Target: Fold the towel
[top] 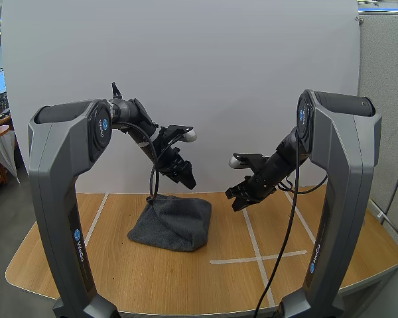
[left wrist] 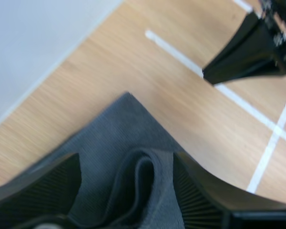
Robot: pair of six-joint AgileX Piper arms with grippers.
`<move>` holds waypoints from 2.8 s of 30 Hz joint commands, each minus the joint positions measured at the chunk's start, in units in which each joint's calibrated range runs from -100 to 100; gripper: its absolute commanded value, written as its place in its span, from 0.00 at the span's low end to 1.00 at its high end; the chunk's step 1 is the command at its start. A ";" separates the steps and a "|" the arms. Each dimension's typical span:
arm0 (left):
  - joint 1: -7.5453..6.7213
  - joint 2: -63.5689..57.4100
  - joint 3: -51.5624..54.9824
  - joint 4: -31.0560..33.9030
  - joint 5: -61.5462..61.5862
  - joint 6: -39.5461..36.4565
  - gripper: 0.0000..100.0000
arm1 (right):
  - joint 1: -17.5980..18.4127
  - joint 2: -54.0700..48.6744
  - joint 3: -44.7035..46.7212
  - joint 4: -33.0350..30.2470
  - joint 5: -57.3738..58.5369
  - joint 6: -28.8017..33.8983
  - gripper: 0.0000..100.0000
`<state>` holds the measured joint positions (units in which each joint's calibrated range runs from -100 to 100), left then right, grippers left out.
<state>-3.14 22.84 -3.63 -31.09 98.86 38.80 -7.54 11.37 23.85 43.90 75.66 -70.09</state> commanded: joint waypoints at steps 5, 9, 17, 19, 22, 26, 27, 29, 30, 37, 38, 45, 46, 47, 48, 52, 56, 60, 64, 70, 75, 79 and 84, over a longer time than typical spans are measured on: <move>-2.06 -0.56 5.15 2.22 1.14 0.02 0.90 | -0.29 -1.18 0.26 -0.52 1.93 -0.36 0.00; -2.52 -0.56 6.67 2.05 1.14 0.38 0.90 | -0.29 -1.18 0.26 -0.62 2.79 -0.36 0.00; -2.52 -0.56 7.97 3.06 1.14 0.02 0.05 | -0.29 -1.18 0.26 -0.62 4.23 -0.36 0.00; -2.52 -0.67 7.97 3.06 1.14 0.02 0.00 | -0.29 -1.18 0.26 -0.62 4.23 -0.36 0.00; -2.52 -0.80 7.97 4.43 1.14 -1.22 0.00 | -0.29 -1.18 0.26 -0.88 4.41 -0.36 0.00; -2.44 -2.14 9.41 6.60 1.14 -1.74 0.00 | -0.29 -1.18 0.26 -1.27 4.81 -0.36 0.00; -2.44 -2.89 10.26 7.37 1.14 -1.74 0.00 | -0.29 -1.18 0.26 -1.27 4.81 -0.36 0.00; -2.44 -4.06 11.62 8.23 1.14 -1.74 0.00 | -0.29 -1.18 0.26 -1.27 4.81 -0.36 0.00; -2.44 -4.64 12.48 8.71 1.14 -1.74 0.00 | -0.29 -1.18 0.26 -1.13 4.81 -0.36 0.00; -0.86 -9.00 17.96 9.16 1.14 -1.34 0.00 | -0.29 -1.18 0.26 -1.01 5.40 -0.36 0.00; -0.39 -9.50 18.72 9.16 1.14 -1.22 0.00 | -0.29 -1.18 0.26 -0.90 5.89 -0.36 0.00; 3.49 -12.98 23.83 9.64 1.14 0.53 0.00 | -0.20 -1.18 0.26 -0.05 7.18 -0.36 0.00; 3.99 -13.38 24.70 9.64 1.14 1.07 0.00 | -0.20 -1.18 0.26 -0.05 7.18 -0.36 0.00; 4.28 -13.86 25.17 9.64 1.14 1.29 0.00 | -0.20 -1.18 0.26 -0.05 7.18 -0.36 0.00; 4.87 -14.49 26.25 9.64 1.14 1.54 0.00 | -0.20 -1.18 0.26 0.07 7.18 -0.36 0.00; 6.09 -15.47 29.16 9.64 1.14 2.13 0.00 | -0.20 -1.18 0.26 0.32 7.18 -0.36 0.00; 6.73 -15.51 31.35 9.39 1.14 2.14 0.00 | -0.20 -1.18 0.26 0.43 8.21 -0.36 0.00; 7.40 -15.64 32.19 7.84 1.14 2.28 0.06 | -0.20 -1.18 0.26 1.27 10.06 -0.70 0.00; 8.10 -17.33 31.89 4.71 1.14 3.63 0.36 | -0.20 -1.18 0.26 1.66 10.83 -0.92 0.00; 8.16 -21.57 31.89 4.39 1.14 3.76 1.00 | -0.20 -1.18 0.26 1.66 11.17 -1.66 0.00; 8.16 -24.54 31.89 4.40 1.14 0.98 1.00 | -0.20 -1.18 0.26 1.66 13.11 -1.78 0.00; 8.48 -25.95 31.89 4.29 1.14 0.59 1.00 | -0.20 -1.18 0.26 1.66 14.29 -1.86 0.00; 11.00 -25.29 31.89 3.95 -1.81 -1.63 1.00 | -0.20 -1.18 0.26 2.66 17.68 -2.94 0.00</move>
<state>4.97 -0.06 28.36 -25.76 99.51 40.93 -7.63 11.26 23.85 45.20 86.08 -71.35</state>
